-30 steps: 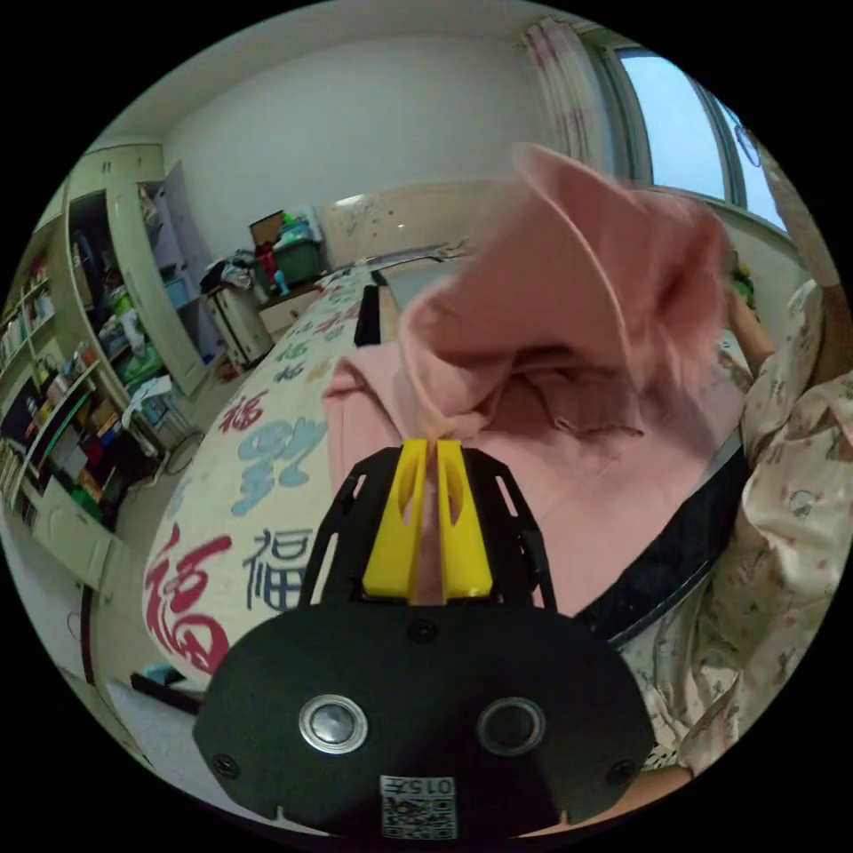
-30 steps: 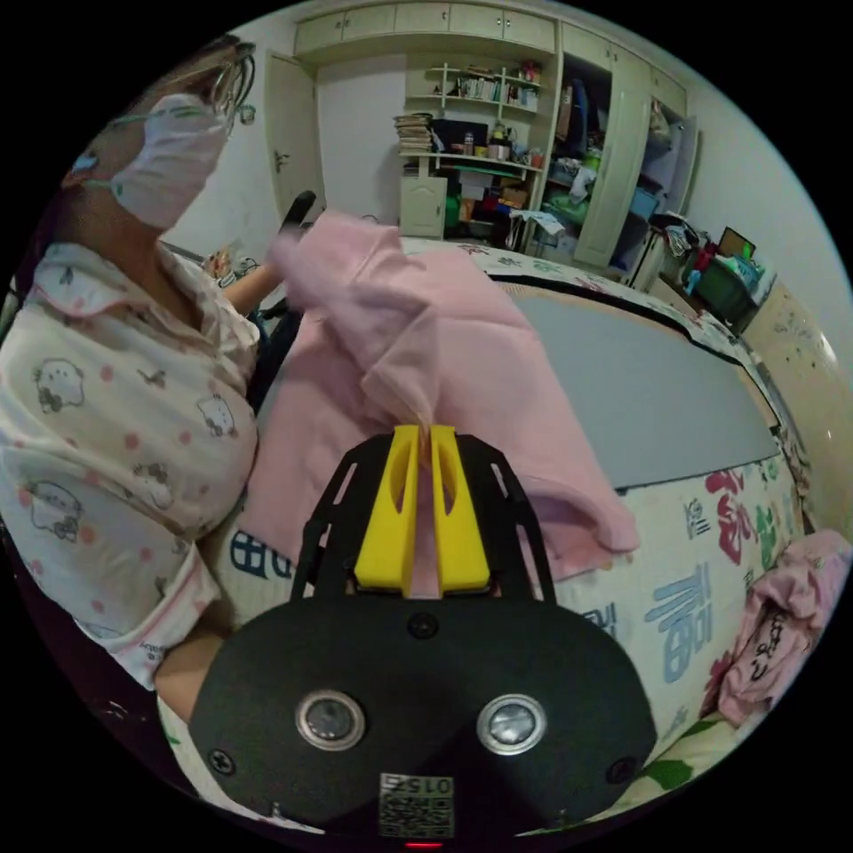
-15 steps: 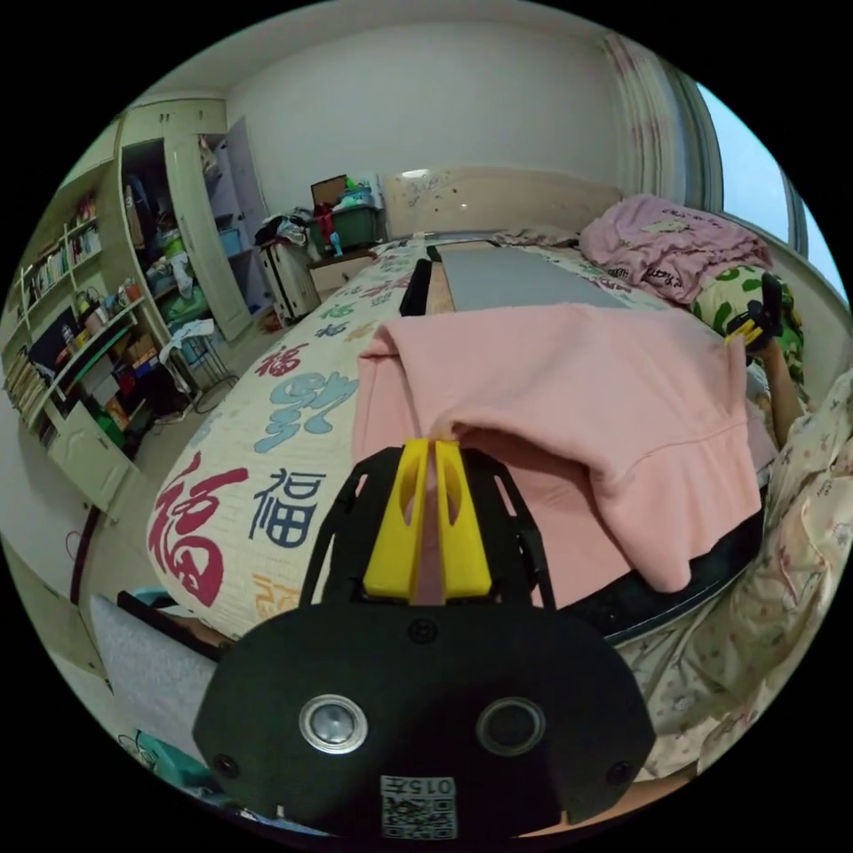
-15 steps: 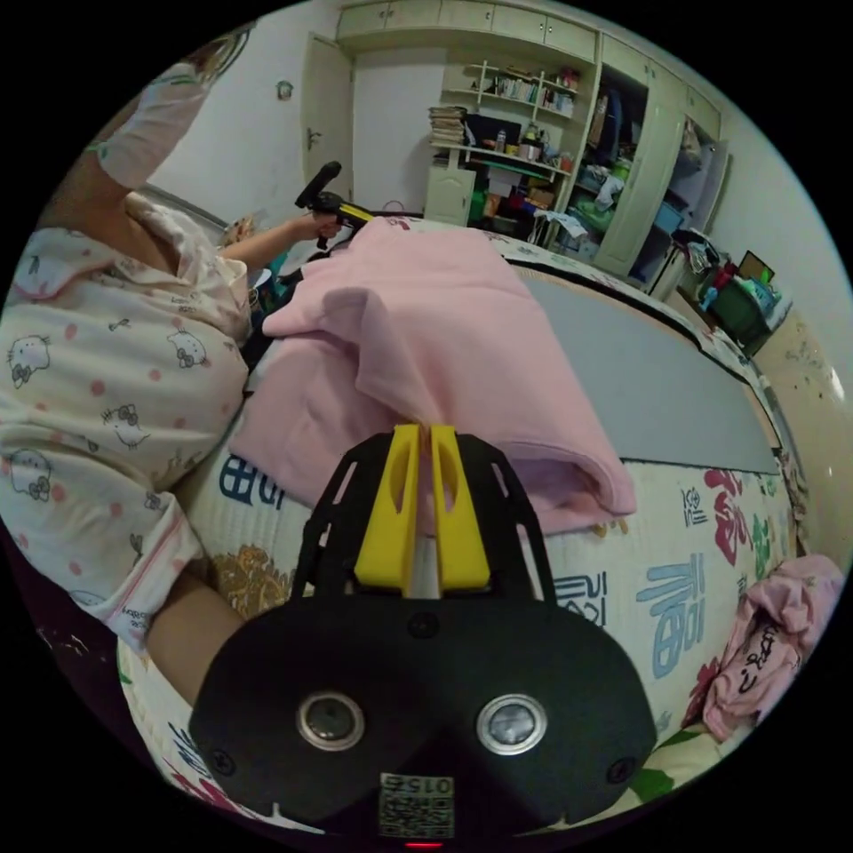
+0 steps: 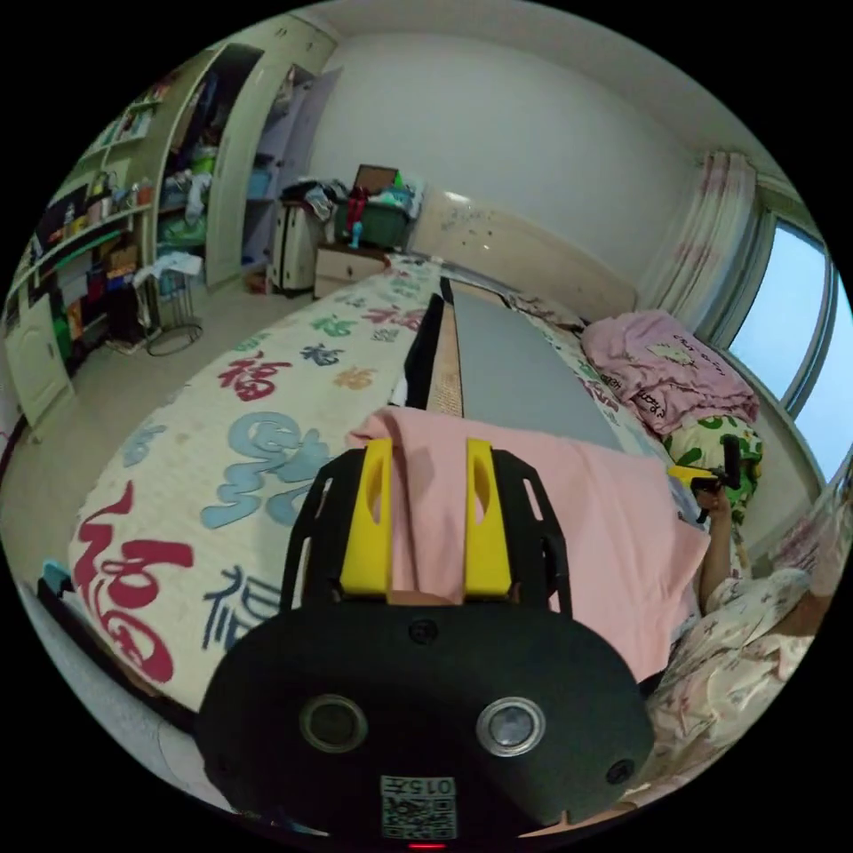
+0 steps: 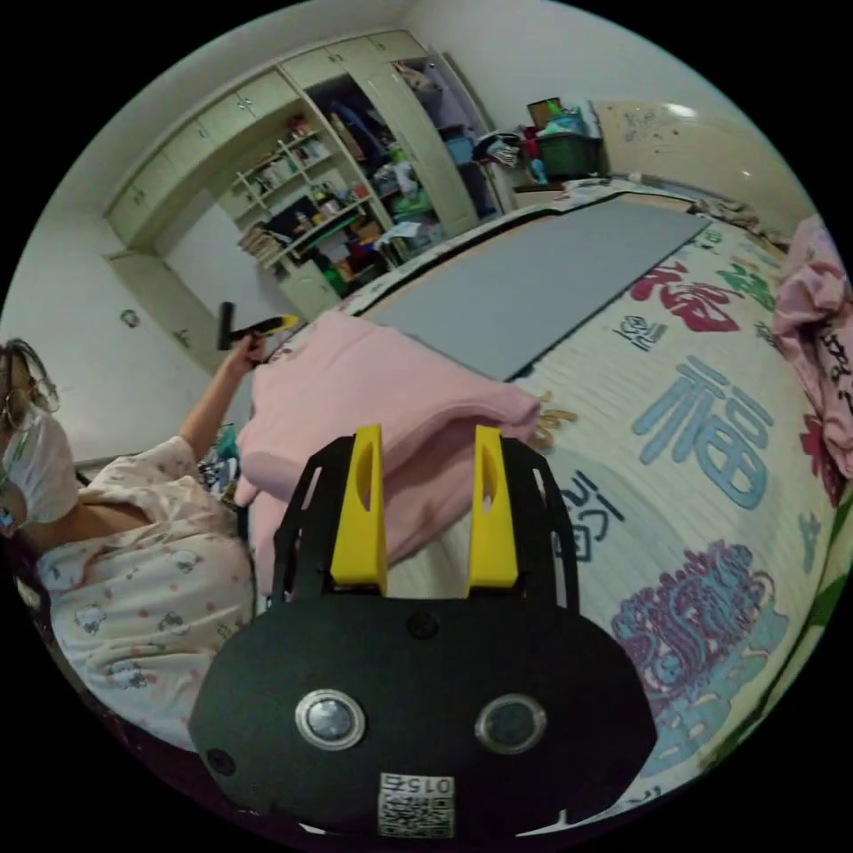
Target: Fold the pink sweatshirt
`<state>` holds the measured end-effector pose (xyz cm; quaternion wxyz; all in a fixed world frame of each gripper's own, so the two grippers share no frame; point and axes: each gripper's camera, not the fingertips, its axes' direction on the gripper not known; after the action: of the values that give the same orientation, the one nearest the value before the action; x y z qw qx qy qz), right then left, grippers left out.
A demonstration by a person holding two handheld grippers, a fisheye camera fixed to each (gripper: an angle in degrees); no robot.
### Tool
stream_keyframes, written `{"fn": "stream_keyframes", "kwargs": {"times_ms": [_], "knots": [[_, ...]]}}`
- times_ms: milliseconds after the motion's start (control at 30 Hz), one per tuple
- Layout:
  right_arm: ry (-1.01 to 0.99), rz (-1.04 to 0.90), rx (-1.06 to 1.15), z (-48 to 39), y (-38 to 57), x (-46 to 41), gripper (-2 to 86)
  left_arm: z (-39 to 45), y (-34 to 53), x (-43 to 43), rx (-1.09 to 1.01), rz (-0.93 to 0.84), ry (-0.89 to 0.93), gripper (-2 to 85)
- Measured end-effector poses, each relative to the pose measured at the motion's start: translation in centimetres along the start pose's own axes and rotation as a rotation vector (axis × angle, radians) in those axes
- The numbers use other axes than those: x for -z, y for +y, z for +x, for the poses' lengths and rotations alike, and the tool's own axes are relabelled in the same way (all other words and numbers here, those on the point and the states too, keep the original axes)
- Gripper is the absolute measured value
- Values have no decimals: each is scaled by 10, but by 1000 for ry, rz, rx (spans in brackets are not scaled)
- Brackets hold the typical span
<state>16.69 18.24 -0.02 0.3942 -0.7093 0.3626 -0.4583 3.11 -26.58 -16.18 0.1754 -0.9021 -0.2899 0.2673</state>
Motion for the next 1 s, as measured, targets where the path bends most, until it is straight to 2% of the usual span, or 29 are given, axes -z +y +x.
{"fn": "stream_keyframes", "kwargs": {"times_ms": [67, 200, 267, 367, 467, 533, 633, 833, 900, 1000], "knots": [[-22, 12, -35, 12, -7, -11, 145, -1, -19, -30, 6, -80, 37, 121], [-30, -11, -101, 30, -18, -41, 139, 11, -41, -70, -14, -249, -15, 108], [-81, -25, -93, 35, -23, -60, 83, 24, -44, -69, -58, -261, -55, 73], [8, 49, -69, 30, -20, -59, 34, 42, -51, -45, -89, -191, -73, 30], [18, 173, -95, 30, -14, -47, 25, 63, -65, -14, -120, -69, -68, 19], [146, 150, -99, 27, -14, -61, 24, 78, -73, -10, -136, -54, -83, 16], [326, 69, -100, 29, -15, -107, 28, 99, -72, -31, -178, -122, -200, 14], [356, 47, -68, 27, -2, -131, 49, 128, -56, -20, -203, -129, -293, 24], [408, 34, -44, 24, 6, -124, 74, 138, -47, 18, -190, -87, -327, 35], [530, 101, -61, 17, 25, -95, 59, 156, -17, 90, -208, -21, -350, 62]]}}
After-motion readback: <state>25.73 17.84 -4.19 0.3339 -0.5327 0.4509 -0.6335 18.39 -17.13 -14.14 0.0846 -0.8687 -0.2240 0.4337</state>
